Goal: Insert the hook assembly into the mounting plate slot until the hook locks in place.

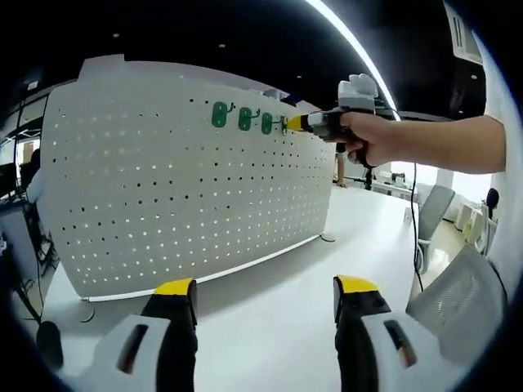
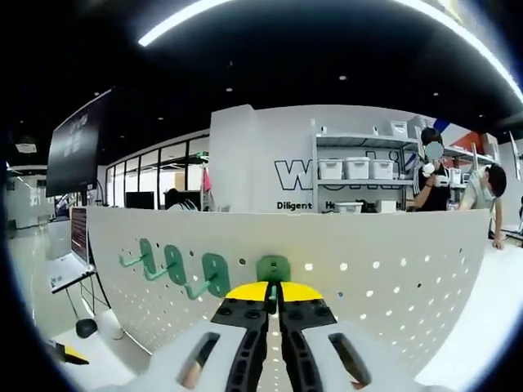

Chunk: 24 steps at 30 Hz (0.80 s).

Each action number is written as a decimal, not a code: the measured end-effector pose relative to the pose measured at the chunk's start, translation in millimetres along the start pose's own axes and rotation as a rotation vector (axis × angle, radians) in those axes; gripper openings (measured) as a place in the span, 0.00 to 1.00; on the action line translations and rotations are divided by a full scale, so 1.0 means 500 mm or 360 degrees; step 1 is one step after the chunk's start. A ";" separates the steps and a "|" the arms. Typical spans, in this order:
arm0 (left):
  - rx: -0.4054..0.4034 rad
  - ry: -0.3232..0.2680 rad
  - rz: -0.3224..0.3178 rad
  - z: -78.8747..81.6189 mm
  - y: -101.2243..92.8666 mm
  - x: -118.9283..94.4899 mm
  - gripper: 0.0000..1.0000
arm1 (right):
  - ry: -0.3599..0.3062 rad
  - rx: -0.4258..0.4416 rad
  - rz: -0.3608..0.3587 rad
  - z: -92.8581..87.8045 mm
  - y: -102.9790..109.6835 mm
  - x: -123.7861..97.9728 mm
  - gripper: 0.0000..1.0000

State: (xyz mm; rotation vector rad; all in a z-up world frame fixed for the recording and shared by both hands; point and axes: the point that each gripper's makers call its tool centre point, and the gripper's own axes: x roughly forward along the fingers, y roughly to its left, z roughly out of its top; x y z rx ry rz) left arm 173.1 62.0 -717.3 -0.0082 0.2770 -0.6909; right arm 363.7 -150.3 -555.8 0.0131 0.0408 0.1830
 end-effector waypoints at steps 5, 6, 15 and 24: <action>-0.0005 -0.0003 0.0000 0.001 0.002 -0.002 0.69 | 0.0006 -0.0024 -0.0087 -0.002 0.000 0.004 0.01; -0.0006 -0.0004 0.0001 0.001 0.002 -0.002 0.69 | 0.0009 -0.0009 -0.0111 -0.003 0.000 0.005 0.01; -0.0013 -0.0012 -0.0001 0.002 0.002 -0.004 0.69 | 0.0005 -0.0022 -0.0154 -0.007 -0.002 0.005 0.02; -0.0016 -0.0017 0.0002 0.003 0.002 -0.005 0.68 | 0.0000 -0.0023 -0.0131 -0.007 -0.003 0.002 0.02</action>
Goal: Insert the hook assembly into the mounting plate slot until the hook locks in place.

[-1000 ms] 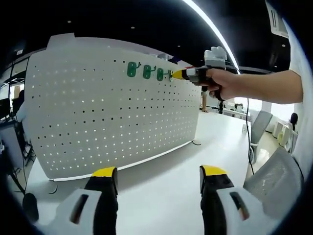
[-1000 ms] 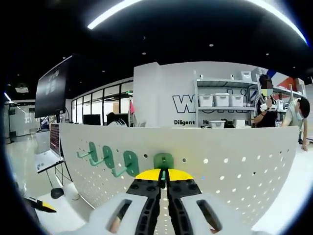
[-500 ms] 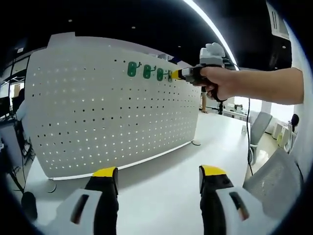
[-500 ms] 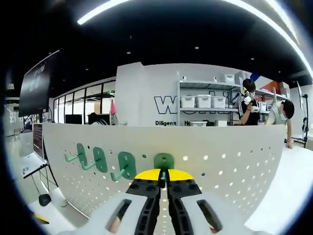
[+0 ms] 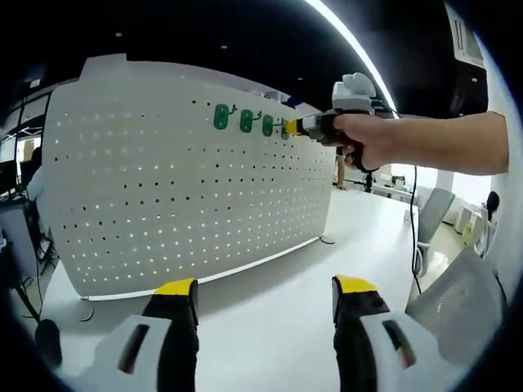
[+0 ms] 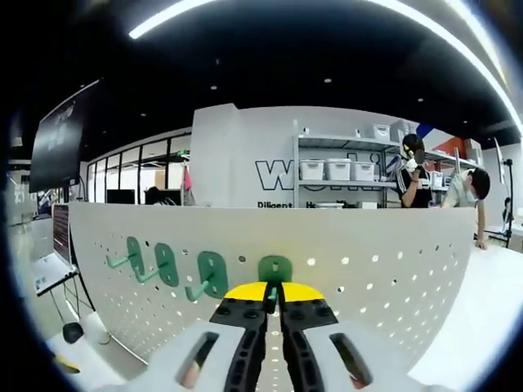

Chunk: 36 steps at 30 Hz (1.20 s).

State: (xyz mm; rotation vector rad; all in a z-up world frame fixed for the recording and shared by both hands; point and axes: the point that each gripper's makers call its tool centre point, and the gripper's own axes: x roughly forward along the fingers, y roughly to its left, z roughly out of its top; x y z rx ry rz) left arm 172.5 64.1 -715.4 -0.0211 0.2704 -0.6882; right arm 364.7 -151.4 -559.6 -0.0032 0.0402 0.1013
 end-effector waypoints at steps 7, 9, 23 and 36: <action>0.0002 -0.0001 0.0006 0.001 0.003 0.000 0.68 | -0.0022 -0.0020 0.0086 -0.001 0.004 -0.005 0.05; 0.0001 -0.0003 0.0003 0.002 0.003 0.000 0.69 | -0.0036 -0.0056 0.0148 -0.001 0.013 -0.005 0.09; 0.0020 -0.0025 0.0011 0.019 0.008 0.003 0.72 | -0.0126 -0.0027 0.0381 -0.021 0.041 -0.041 0.56; 0.0051 -0.0075 0.0021 0.053 0.016 0.013 0.75 | -0.0126 -0.0018 0.0449 -0.031 0.051 -0.058 0.57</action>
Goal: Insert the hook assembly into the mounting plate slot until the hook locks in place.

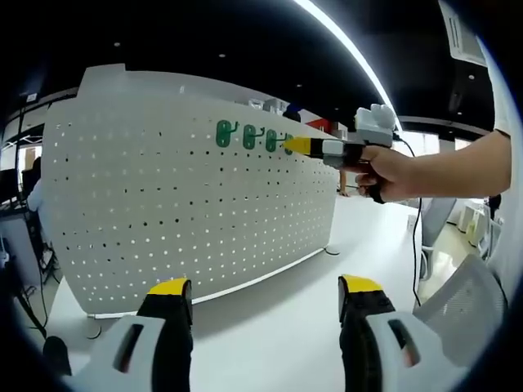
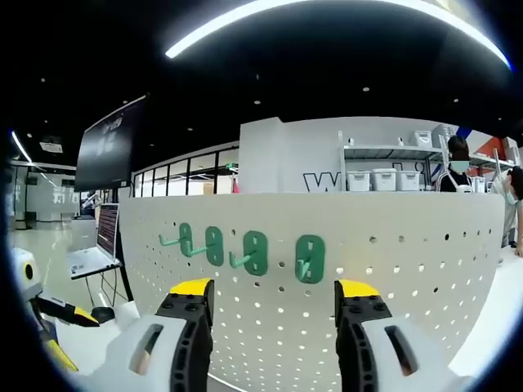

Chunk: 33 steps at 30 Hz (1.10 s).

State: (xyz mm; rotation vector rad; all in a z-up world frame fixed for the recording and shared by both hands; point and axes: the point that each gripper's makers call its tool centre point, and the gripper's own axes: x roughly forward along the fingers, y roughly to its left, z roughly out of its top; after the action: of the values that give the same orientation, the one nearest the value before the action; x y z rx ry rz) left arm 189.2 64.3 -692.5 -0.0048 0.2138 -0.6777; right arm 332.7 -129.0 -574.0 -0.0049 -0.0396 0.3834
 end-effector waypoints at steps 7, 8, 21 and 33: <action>0.0046 -0.0045 0.0056 0.015 0.013 0.003 0.82 | -0.0020 0.0046 0.0026 -0.007 -0.007 -0.042 0.58; 0.0034 -0.0057 0.0056 0.018 0.012 0.002 0.83 | -0.0025 0.0034 0.0027 -0.006 -0.006 -0.050 0.58; 0.0054 -0.0088 0.0088 0.029 0.016 -0.002 0.85 | -0.0029 0.0043 0.0050 -0.018 0.001 -0.093 0.57; 0.0032 -0.0124 0.0165 0.032 0.036 -0.020 0.87 | 0.0016 0.0053 0.0081 -0.058 0.018 -0.152 0.58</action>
State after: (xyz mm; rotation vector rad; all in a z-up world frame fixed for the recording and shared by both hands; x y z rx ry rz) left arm 195.9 83.8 -676.2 -0.0008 0.1313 -0.5750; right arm 260.1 -149.0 -606.1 0.0251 -0.0234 0.4352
